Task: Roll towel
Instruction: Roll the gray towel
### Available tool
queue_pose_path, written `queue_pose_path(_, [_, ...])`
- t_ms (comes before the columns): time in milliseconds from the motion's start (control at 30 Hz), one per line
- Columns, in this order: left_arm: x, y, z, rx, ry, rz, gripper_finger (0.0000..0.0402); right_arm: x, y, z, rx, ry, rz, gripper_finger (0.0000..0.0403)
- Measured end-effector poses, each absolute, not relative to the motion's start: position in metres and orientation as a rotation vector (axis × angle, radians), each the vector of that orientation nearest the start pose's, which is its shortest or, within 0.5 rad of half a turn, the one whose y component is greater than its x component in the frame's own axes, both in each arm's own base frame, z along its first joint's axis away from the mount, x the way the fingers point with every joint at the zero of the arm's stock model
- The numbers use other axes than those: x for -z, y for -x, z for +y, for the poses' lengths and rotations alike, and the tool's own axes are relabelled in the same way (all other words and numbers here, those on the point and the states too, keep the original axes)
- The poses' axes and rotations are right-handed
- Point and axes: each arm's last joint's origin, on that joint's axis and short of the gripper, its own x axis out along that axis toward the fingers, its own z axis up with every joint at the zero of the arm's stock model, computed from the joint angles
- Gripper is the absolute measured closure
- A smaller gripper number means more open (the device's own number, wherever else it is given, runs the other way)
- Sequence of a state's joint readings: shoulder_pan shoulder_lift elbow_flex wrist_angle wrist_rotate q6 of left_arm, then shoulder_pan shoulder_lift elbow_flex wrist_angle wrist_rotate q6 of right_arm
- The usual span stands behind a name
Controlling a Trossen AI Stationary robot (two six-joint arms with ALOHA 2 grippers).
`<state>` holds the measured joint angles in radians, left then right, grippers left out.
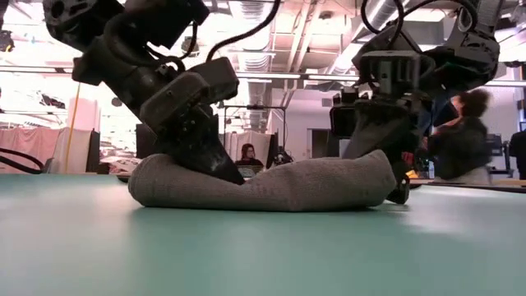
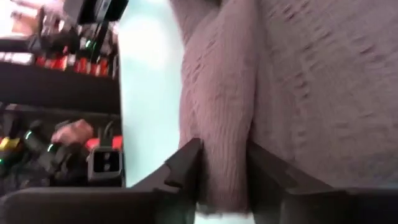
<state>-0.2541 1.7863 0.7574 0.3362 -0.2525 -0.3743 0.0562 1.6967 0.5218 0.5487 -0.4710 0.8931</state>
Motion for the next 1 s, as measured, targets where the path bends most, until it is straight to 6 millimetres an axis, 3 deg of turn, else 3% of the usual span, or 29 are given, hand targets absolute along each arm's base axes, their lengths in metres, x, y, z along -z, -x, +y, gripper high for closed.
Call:
queue_pose_path(233, [-0.118, -0.321, -0.056, -0.063, 0.301, 0.71, 0.04, -0.133, -0.265, 0.021, -0.238, -0.925, 0.815, 0.0212])
queue_pose_path(400, [-0.117, -0.322, -0.045, -0.021, 0.347, 0.743, 0.04, -0.155, -0.244, 0.021, -0.107, -0.74, 0.812, 0.0206])
queue_pose_path(533, [-0.116, -0.322, -0.037, -0.005, 0.391, 0.762, 0.04, -0.183, -0.236, 0.044, -0.148, -0.45, 0.631, 0.0208])
queue_pose_path(633, [-0.116, -0.322, -0.032, 0.005, 0.41, 0.764, 0.04, -0.191, -0.232, 0.07, -0.202, -0.159, 0.518, 0.0209])
queue_pose_path(800, [-0.116, -0.323, -0.029, 0.004, 0.444, 0.768, 0.04, -0.183, -0.227, 0.11, -0.182, 0.214, 0.432, 0.0208])
queue_pose_path(1000, [-0.116, -0.323, -0.029, 0.009, 0.471, 0.771, 0.04, -0.157, -0.233, 0.121, -0.108, 0.312, 0.487, 0.0202])
